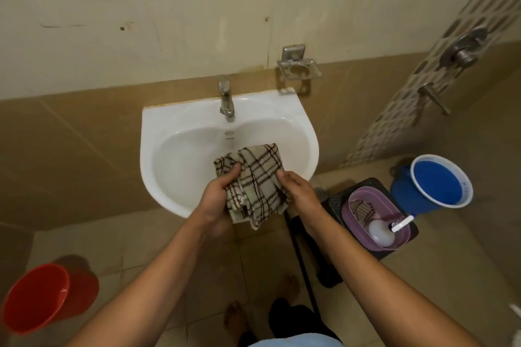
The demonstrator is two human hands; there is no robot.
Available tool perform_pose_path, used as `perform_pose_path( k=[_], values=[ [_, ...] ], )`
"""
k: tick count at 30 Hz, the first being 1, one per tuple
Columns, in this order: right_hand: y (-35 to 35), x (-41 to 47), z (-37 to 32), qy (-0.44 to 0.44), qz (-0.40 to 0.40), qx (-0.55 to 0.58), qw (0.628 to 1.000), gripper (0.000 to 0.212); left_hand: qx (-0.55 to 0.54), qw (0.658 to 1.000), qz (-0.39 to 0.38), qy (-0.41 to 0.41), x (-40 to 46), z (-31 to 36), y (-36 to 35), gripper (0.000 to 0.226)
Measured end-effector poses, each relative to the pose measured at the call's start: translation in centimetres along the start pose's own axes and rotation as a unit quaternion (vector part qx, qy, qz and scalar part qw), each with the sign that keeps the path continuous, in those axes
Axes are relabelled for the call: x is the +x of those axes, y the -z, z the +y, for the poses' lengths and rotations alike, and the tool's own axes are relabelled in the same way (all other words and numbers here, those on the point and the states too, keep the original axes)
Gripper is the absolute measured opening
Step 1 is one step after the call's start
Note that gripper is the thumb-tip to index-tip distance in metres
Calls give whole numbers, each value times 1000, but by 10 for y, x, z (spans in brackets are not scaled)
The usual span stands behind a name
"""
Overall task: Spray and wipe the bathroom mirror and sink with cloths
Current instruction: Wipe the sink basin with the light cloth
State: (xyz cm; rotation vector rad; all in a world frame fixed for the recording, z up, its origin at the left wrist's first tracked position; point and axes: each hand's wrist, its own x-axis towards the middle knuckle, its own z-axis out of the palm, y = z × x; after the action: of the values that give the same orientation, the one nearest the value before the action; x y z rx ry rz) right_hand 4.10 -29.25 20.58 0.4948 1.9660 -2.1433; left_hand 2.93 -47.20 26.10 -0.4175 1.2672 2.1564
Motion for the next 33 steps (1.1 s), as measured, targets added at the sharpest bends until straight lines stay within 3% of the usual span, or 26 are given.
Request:
perform_pose_path(
  k=[3, 6, 10, 15, 20, 22, 25, 26, 29, 31, 33],
  values=[
    [1, -3, -11, 1, -38, 58, 998, 45, -8, 1000, -20, 7, 1, 8, -2, 39],
    [3, -3, -20, 6, -37, 3, 999, 37, 20, 1000, -21, 8, 10, 10, -2, 40],
    [9, 6, -19, 20, 29, -47, 998, 34, 113, 992, 39, -49, 26, 3, -13, 34],
    [37, 14, -24, 68, 111, -153, 980, 26, 133, 977, 125, -107, 51, -19, -46, 34],
    [65, 8, -37, 173, 185, -276, 927, 21, 132, 979, 98, -118, 76, -33, -109, 34],
    [76, 3, -40, 225, 180, -312, 905, 19, 126, 980, 83, -130, 88, -38, -134, 48],
    [90, -6, -40, 299, 163, -364, 867, 24, 123, 982, 106, -101, 104, -42, -164, 96],
    [96, -8, -40, 322, 158, -384, 851, 27, 117, 982, 114, -89, 110, -44, -171, 102],
    [117, -9, -40, 339, 133, -393, 844, 33, 85, 991, 77, -68, 125, -52, -179, 68],
    [136, -7, -40, 319, 111, -351, 873, 37, 69, 996, 12, -52, 131, -56, -188, 39],
    [156, -6, -39, 283, 118, -277, 910, 40, 77, 996, -21, -34, 134, -58, -196, 31]
  ],
)
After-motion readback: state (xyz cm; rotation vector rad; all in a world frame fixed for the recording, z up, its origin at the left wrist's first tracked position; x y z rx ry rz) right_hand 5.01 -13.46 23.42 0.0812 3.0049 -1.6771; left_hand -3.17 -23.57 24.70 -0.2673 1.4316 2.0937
